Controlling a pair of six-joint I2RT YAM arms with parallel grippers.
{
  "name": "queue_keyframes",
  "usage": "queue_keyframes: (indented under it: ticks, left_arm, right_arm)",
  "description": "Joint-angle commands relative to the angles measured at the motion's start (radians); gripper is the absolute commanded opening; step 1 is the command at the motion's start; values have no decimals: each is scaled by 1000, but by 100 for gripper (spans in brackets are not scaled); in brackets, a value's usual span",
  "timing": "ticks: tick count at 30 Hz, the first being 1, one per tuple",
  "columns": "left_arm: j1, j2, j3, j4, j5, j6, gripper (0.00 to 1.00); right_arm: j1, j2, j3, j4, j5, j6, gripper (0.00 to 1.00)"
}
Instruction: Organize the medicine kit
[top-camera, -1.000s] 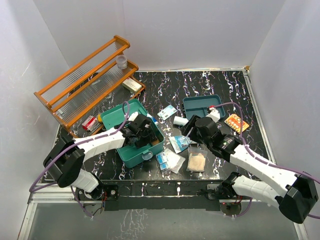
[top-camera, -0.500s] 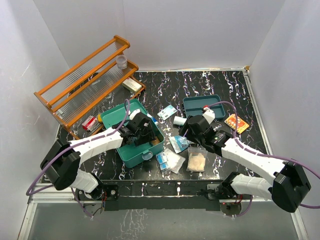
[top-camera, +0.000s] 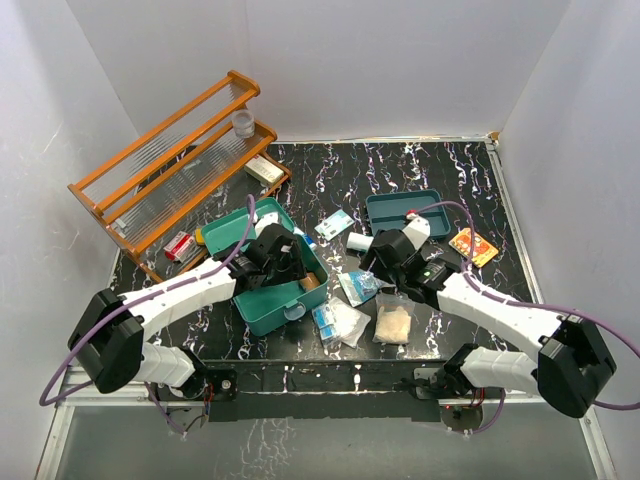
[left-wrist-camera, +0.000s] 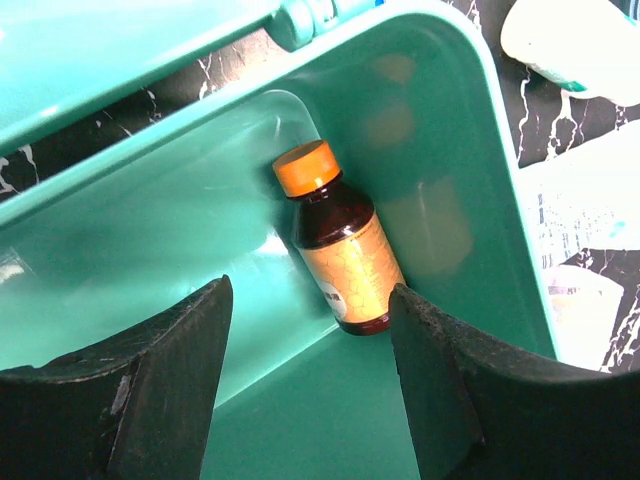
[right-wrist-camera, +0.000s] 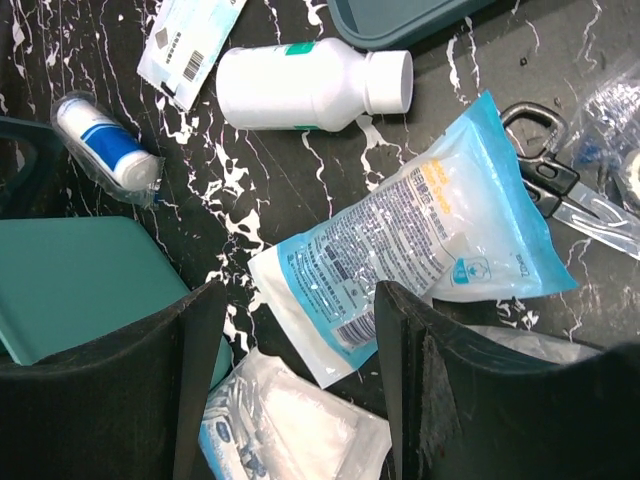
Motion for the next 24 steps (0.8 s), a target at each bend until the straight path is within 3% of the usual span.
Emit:
queue_keyframes:
  ticks: [1, 9, 22, 24]
  left_arm:
    - [-5, -5, -23, 24, -76, 22, 62]
    - [-5, 13, -10, 62, -170, -4, 62]
    - [-5, 137, 5, 183, -84, 47, 58]
    - [-5, 158, 12, 211, -70, 63, 52]
  right_arm:
    - [-2, 29, 64, 108, 37, -127, 59]
    - [-2, 0, -10, 140, 105, -205, 57]
    - [-2, 36, 32, 53, 107, -238, 55]
    - [-2, 48, 39, 52, 104, -250, 55]
